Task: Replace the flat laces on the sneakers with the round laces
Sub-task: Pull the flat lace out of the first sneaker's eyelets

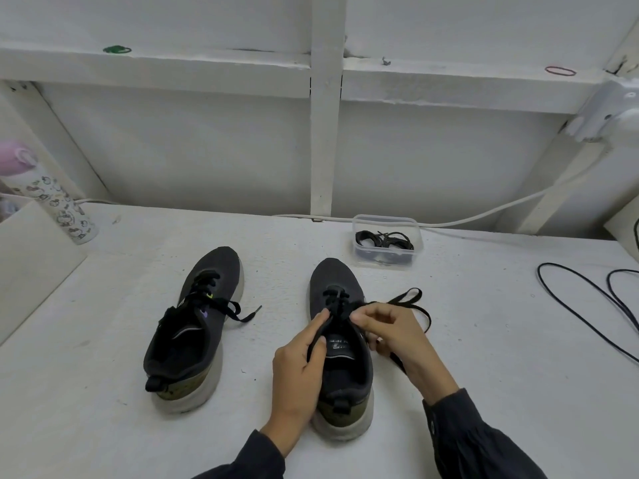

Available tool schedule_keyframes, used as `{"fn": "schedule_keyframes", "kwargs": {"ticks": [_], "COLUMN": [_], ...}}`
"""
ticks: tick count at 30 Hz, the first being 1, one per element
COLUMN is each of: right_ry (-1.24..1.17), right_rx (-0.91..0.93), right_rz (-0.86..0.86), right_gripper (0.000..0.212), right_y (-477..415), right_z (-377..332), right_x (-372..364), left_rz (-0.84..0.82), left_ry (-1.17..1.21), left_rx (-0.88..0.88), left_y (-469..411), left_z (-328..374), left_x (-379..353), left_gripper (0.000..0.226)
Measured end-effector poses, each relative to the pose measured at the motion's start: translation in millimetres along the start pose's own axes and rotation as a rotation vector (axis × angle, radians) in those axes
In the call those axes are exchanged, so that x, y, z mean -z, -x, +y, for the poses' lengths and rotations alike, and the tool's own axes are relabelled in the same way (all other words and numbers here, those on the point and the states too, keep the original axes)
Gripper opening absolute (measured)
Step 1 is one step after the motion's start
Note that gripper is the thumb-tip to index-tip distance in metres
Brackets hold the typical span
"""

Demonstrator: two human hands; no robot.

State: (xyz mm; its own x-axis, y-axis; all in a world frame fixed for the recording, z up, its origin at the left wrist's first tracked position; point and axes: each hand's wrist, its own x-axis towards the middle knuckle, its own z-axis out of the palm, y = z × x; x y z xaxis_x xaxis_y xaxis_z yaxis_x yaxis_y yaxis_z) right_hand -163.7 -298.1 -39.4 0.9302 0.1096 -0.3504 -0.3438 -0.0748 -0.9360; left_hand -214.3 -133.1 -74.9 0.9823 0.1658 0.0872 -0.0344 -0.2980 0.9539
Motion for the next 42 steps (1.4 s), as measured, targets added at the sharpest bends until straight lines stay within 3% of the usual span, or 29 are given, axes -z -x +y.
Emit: {"fn": "schedule_keyframes", "kwargs": {"ticks": [4,8,10,19,25,29,32,36,42], "right_ry": [0.006,-0.102,-0.189,0.038,0.006,0.037,0.045,-0.063,-0.103], "right_rx": [0.083,0.132,0.130,-0.028,0.101,0.107,0.127,0.152,0.171], "right_rz": [0.046,0.335,0.399,0.083,0.061,0.033,0.034,0.031,0.054], "right_gripper": [0.009,0.012,0.011,0.038,0.027,0.027,0.026,0.009,0.007], "right_y": [0.0,-9.9,-13.1,3.7,3.4,2.4,4.1,4.5,4.2], "right_z": [-2.0,-2.7,-1.4,0.7,1.1,3.0,5.1,11.0,15.5], "right_x": [-2.1,11.9,15.1,-0.5,-6.5,-7.8,-8.6,-6.3,-5.3], "left_rz": [-0.001,-0.018,-0.021,-0.025,-0.033,-0.133,-0.167,-0.110,-0.027], "left_ry": [-0.007,0.002,0.002,-0.023,-0.362,-0.645,-0.693,-0.670,-0.666], "left_rx": [0.002,0.000,0.005,-0.049,-0.344,-0.371,-0.393,-0.437,-0.495], "left_y": [-0.4,0.2,0.7,-3.4,-16.1,-38.2,-46.4,-46.9,-43.6], "left_z": [1.1,0.0,-1.0,-0.5,20.1,27.0,27.3,20.6,11.8], "left_x": [1.2,1.1,0.6,1.4,10.6,8.5,4.0,1.3,-2.4], "left_gripper": [0.044,0.045,0.047,0.046,0.024,0.018,0.015,0.008,0.006]}}
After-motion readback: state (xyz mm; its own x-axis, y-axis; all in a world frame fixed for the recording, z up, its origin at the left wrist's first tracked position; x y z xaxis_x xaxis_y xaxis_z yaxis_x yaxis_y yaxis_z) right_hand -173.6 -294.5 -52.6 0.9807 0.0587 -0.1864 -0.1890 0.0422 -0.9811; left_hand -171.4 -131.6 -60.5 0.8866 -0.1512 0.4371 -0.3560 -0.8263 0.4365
